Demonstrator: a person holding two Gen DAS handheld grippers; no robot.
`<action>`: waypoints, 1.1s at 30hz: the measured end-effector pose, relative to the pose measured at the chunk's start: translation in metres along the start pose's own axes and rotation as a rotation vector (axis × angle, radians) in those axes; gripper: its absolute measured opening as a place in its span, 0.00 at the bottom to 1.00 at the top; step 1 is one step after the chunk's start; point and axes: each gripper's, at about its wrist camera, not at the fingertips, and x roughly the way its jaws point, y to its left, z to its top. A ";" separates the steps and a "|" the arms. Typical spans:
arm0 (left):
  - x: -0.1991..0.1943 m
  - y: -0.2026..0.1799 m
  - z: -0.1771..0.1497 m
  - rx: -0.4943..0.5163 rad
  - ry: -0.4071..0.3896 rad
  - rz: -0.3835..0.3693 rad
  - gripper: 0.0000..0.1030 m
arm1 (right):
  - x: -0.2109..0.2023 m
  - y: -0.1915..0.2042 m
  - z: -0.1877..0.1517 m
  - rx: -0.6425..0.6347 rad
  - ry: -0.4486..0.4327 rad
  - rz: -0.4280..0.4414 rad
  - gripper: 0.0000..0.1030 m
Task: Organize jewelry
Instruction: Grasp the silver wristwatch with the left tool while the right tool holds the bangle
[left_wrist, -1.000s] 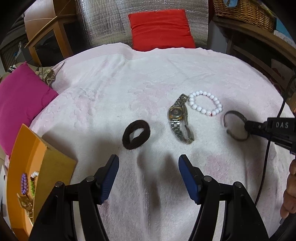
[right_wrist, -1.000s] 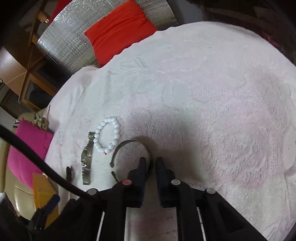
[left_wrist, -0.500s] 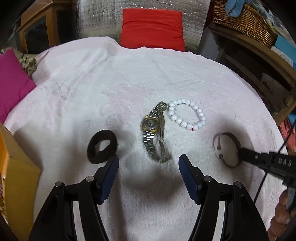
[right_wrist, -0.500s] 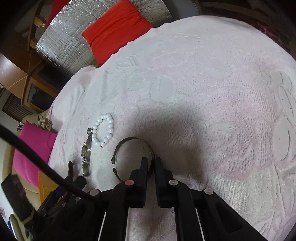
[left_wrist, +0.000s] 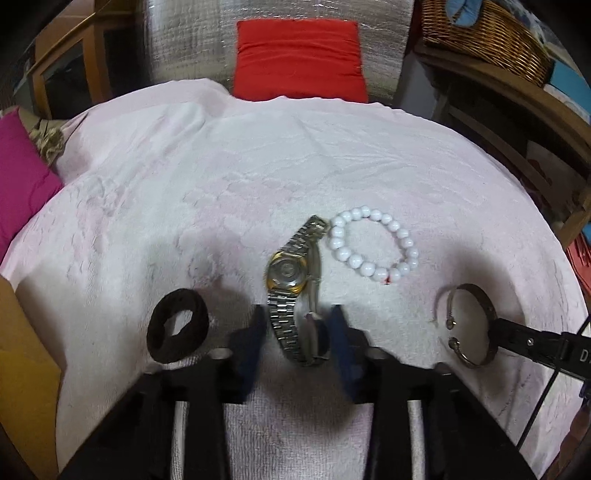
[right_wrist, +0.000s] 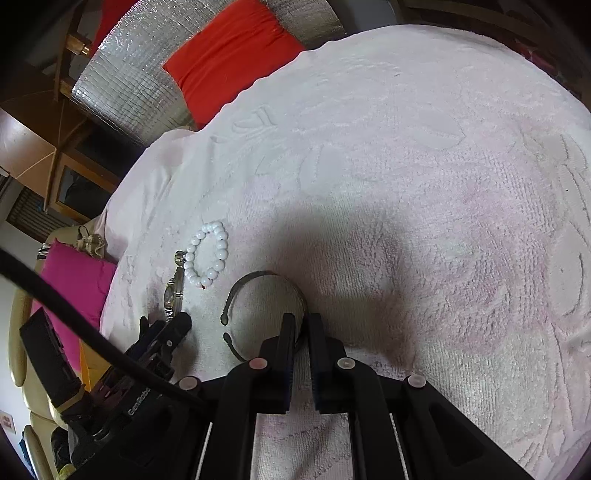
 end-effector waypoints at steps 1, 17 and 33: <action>0.000 -0.001 0.000 0.010 0.001 0.001 0.22 | 0.000 0.000 0.000 0.001 0.000 0.001 0.09; -0.032 0.000 -0.027 0.090 0.070 -0.059 0.14 | 0.000 -0.001 -0.002 0.001 -0.006 0.006 0.09; -0.066 0.033 -0.068 0.165 0.151 -0.188 0.16 | 0.001 0.003 -0.004 0.008 -0.010 -0.017 0.08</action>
